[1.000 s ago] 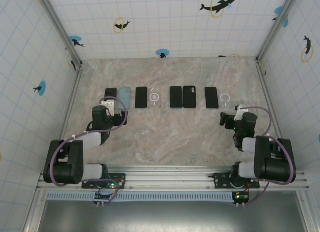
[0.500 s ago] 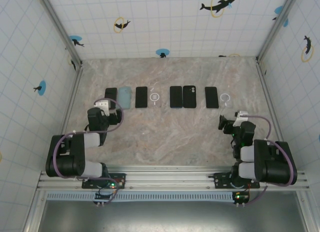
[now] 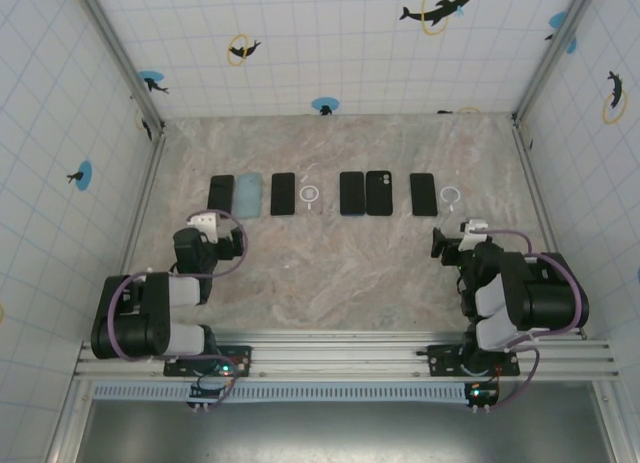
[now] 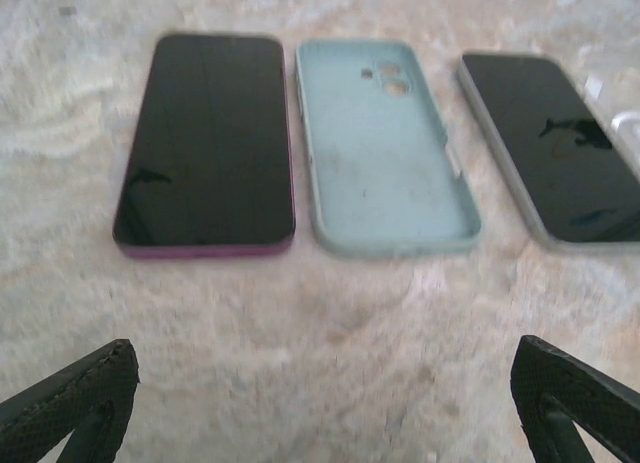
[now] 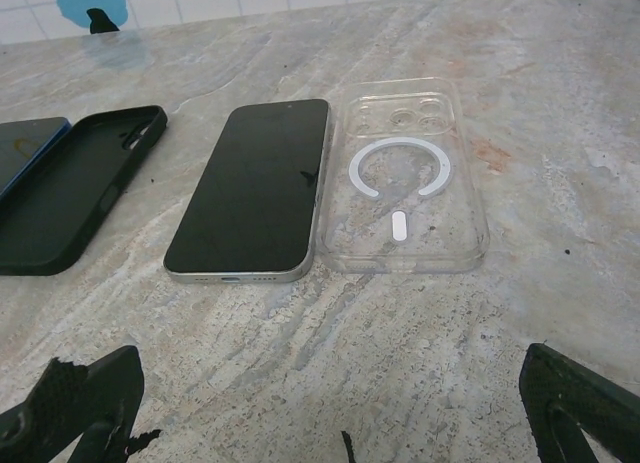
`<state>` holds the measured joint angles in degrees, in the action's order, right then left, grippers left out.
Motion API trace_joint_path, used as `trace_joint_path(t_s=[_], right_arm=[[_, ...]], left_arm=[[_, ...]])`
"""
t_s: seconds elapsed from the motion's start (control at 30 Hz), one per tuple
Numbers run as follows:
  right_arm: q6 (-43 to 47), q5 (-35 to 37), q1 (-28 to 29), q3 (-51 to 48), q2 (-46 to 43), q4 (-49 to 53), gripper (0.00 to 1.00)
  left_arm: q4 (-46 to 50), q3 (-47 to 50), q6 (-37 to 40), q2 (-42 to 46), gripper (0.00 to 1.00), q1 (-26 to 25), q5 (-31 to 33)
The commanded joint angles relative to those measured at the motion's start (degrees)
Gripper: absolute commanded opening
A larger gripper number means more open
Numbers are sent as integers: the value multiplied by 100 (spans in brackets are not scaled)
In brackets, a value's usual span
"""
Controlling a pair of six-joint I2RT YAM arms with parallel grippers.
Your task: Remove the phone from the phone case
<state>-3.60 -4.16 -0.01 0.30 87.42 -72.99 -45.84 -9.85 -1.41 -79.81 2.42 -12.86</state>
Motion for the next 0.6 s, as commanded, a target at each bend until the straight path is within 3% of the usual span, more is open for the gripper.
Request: trace_joint_path(t_s=[0.0, 0.17, 0.57], right_arm=[[93, 38, 1, -141, -16, -179, 99], [-60, 671, 73, -51, -32, 36, 99], [-51, 766, 109, -24, -32, 96, 99]], left_arm=[[-306, -207, 189, -247, 98, 66, 7], [-1045, 144, 176, -483, 98, 69, 99], [-1428, 330, 87, -518, 98, 119, 152]])
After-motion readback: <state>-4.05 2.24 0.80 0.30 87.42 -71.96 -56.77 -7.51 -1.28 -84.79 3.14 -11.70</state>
